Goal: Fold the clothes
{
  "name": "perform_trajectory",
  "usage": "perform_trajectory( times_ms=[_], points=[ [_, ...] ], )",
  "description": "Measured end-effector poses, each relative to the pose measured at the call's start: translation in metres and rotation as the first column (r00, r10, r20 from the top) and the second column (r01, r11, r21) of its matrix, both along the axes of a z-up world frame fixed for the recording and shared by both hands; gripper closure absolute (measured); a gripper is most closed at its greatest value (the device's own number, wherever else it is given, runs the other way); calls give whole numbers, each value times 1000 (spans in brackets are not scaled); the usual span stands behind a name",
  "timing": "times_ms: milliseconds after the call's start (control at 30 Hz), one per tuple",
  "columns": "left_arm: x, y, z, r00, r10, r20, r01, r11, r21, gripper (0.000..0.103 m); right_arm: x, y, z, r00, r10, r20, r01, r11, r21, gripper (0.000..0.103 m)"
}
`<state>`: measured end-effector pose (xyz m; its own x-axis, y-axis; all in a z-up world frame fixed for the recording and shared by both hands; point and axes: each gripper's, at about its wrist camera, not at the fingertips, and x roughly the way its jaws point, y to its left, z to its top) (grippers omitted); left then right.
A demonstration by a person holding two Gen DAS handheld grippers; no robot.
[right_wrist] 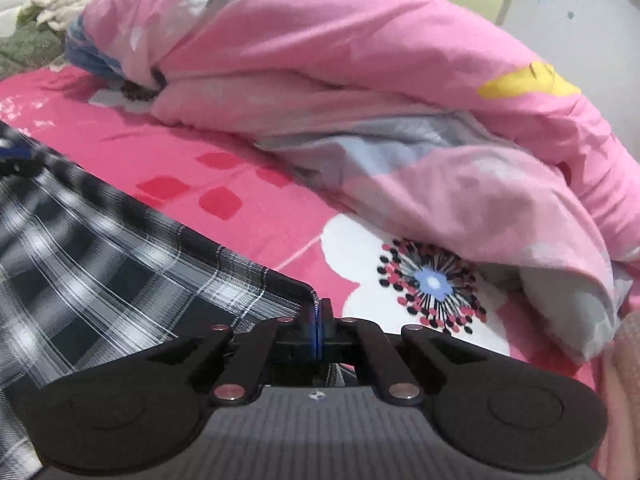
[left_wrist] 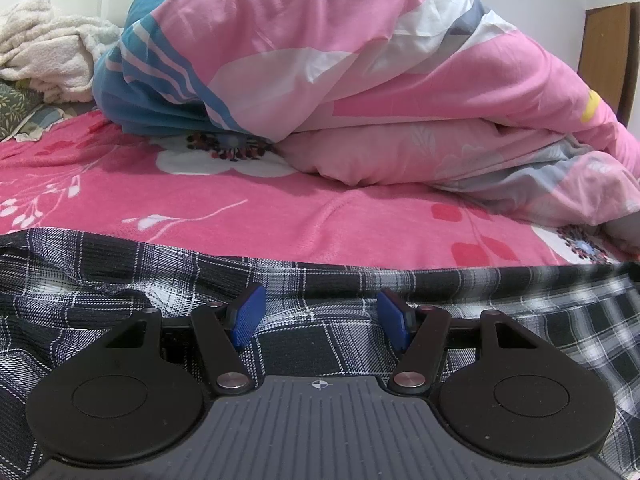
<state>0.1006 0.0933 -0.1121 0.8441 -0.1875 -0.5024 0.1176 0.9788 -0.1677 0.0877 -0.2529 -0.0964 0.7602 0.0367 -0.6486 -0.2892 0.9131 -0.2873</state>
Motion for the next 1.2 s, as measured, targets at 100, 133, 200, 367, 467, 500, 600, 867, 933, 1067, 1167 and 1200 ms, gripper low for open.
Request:
perform_trajectory(
  times_ms=[100,133,200,367,467,500,600,867,933,1067,1167,1200],
  points=[
    [0,0,0,1000,0,0,0,1000,1,41,7,0,-12,999,-8,-35,7,1000,-6,103],
    [0,0,0,1000,0,0,0,1000,1,41,10,0,-16,999,-9,-47,8,1000,-12,103],
    [0,0,0,1000,0,0,0,1000,2,41,15,-1,-25,998,-16,-67,14,1000,-20,103],
    [0,0,-1,1000,-1,0,1,1000,0,40,24,-1,-36,996,-41,-84,37,998,-49,93],
    [-1,0,0,1000,-10,3,10,1000,-7,36,19,-2,-26,996,-48,-71,43,997,-61,69],
    [-1,0,1,1000,-11,7,11,1000,-7,36,14,-5,-20,997,-36,-69,33,998,-46,62],
    [-6,-1,6,1000,0,26,0,1000,-3,34,-2,-15,-2,999,-19,-51,19,1000,7,60],
    [-29,-30,41,997,-17,81,15,1000,25,33,-80,-92,51,976,-197,89,169,952,256,40],
    [-28,-56,47,994,-74,78,70,996,52,33,-94,-115,52,959,-268,93,230,927,296,40],
    [-18,-113,49,982,-186,42,181,978,103,33,-104,-152,41,918,-391,64,356,885,299,40],
    [-6,-143,36,979,-204,9,201,971,131,34,-109,-178,29,878,-476,40,446,846,291,40],
    [-2,-148,30,982,-190,0,188,971,145,34,-111,-187,24,862,-507,26,479,830,286,40]
  ],
)
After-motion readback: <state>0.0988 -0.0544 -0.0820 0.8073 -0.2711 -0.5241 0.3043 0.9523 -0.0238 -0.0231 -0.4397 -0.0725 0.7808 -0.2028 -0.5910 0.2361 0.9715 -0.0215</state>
